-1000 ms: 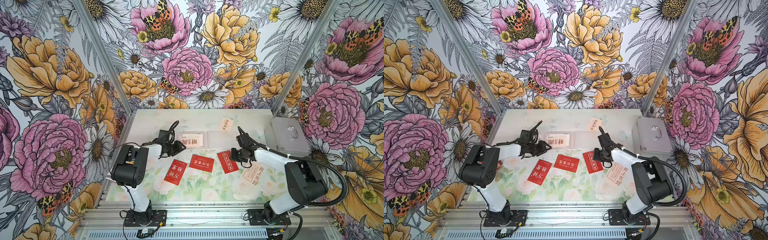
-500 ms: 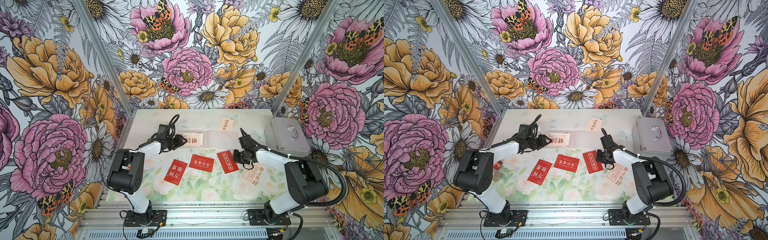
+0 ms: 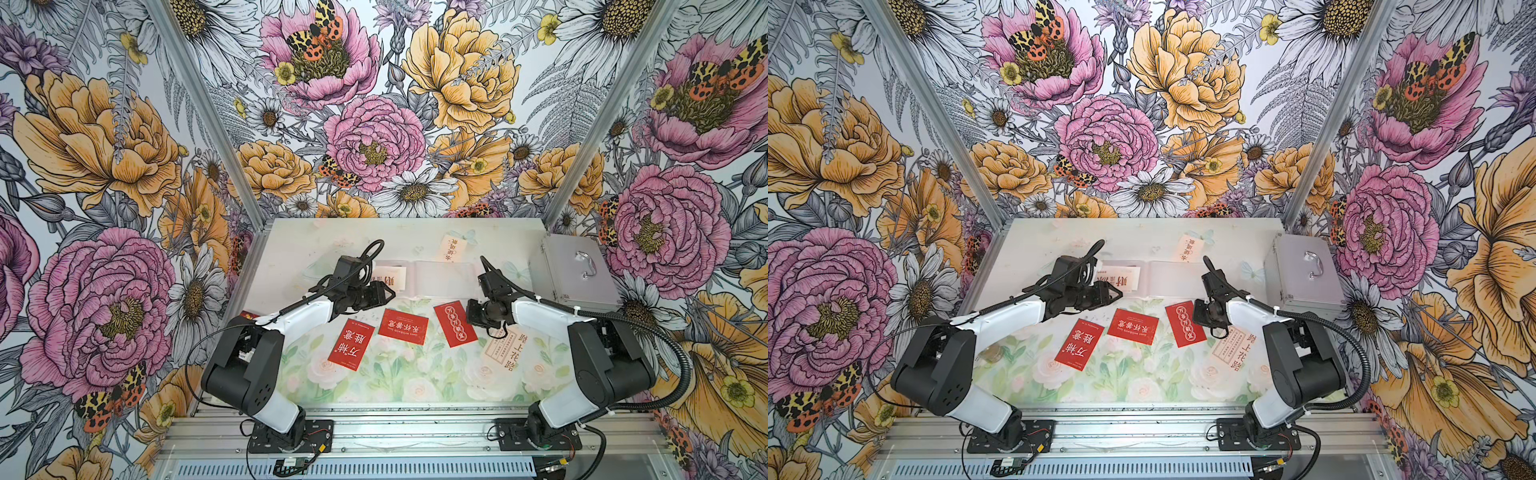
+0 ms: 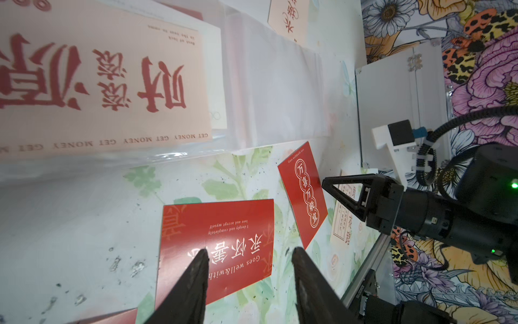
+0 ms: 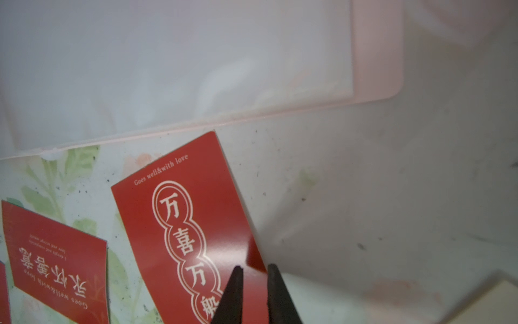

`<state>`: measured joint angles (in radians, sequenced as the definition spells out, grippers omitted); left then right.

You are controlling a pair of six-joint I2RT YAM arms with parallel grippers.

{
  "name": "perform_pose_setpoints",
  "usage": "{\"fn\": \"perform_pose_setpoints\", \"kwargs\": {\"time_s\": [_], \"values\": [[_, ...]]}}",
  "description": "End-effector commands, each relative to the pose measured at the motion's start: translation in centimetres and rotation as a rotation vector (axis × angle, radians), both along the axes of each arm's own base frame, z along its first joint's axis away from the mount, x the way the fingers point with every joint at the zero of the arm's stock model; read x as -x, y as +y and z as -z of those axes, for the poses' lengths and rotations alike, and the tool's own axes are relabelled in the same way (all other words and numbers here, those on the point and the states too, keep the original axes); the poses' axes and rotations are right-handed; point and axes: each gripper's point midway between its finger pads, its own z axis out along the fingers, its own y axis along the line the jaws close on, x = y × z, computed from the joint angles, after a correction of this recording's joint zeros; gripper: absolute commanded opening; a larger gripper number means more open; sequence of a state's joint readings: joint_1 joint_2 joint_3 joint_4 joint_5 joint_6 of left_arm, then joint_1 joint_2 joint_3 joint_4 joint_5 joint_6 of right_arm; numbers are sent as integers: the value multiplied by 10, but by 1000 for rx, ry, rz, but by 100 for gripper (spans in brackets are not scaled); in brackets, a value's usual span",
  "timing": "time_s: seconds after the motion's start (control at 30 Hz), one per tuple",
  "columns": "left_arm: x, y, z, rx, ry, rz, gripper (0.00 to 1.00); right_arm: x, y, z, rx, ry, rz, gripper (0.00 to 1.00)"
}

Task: Place the photos into the photo albums
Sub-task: Pick up the photo at the center of the board.

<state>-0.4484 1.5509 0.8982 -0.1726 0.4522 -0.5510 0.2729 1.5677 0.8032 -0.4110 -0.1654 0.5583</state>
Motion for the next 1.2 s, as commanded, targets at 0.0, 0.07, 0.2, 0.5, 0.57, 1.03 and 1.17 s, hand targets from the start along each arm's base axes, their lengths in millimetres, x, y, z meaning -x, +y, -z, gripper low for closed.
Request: {"fn": "perform_pose_setpoints", "kwargs": {"time_s": [0.0, 0.07, 0.2, 0.5, 0.57, 1.03, 1.17], "values": [[-3, -13, -10, 34, -57, 11, 50, -12, 0, -6, -11, -30, -5, 19], [-2, -24, -7, 50, -53, 35, 50, -13, -1, -6, -16, -32, -2, 19], [3, -44, 4, 68, -33, 80, 50, -15, 3, -8, -39, -37, -5, 19], [15, -74, 22, 84, 5, 125, 50, -16, -4, -5, -26, -43, 6, 20], [17, -82, 23, 88, 8, 134, 49, -17, -4, -6, -32, -47, 7, 20], [26, -125, 56, 61, 93, 174, 49, -20, -4, 3, -87, -28, -3, 20], [32, -136, 61, 58, 106, 192, 50, -20, 2, 4, -119, -15, -24, 20]]}}
